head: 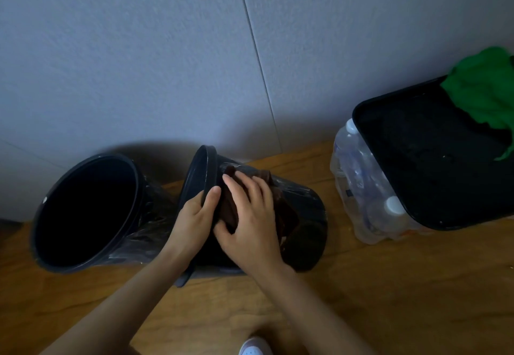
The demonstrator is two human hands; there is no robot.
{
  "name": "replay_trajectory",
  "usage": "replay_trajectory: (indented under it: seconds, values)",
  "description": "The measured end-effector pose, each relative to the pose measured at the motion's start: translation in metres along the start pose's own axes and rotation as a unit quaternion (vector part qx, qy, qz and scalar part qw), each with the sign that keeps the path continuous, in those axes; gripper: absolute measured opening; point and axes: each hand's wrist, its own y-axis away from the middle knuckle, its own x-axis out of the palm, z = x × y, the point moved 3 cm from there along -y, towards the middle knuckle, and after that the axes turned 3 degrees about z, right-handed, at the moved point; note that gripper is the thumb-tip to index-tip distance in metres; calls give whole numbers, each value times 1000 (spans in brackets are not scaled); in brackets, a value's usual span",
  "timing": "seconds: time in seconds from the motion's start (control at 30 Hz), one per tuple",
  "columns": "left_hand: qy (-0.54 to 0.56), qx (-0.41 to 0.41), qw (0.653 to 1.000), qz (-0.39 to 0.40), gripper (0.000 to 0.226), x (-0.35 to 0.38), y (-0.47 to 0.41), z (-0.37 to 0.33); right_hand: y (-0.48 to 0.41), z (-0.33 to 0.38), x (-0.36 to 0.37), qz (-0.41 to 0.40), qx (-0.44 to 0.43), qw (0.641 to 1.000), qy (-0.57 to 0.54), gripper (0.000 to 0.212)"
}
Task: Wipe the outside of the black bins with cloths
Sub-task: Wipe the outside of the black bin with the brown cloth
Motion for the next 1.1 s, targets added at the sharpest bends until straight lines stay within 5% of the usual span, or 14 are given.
replay_trajectory:
  seconds: [0.07,0.33,0.5,0.67,0.77,0.87,1.0,1.1]
  values:
    - [-10,7,1000,-7,39,-1,0,0,-10,-15,-3,7,8,1000,-9,57]
    - [-7,18,999,32,37,4,5,-6,-19,-137,-44,-16,296,955,-15,54]
    - [6,29,998,47,29,8,8,-7,13,-95,-39,-59,264,961,-49,57]
    - [6,44,996,73,28,11,10,-8,9,-20,-20,-26,57,996,-63,62]
    - [13,39,996,73,27,10,10,-7,-4,-16,-25,-2,11,996,-87,67]
    - [4,39,997,68,28,9,9,-8,-16,-39,-32,25,49,993,-100,74]
    - [3,33,996,77,28,9,12,-7,-28,-94,-40,34,165,985,19,59]
    - [28,18,997,70,28,6,11,-7,-17,-137,-41,9,248,967,-56,45]
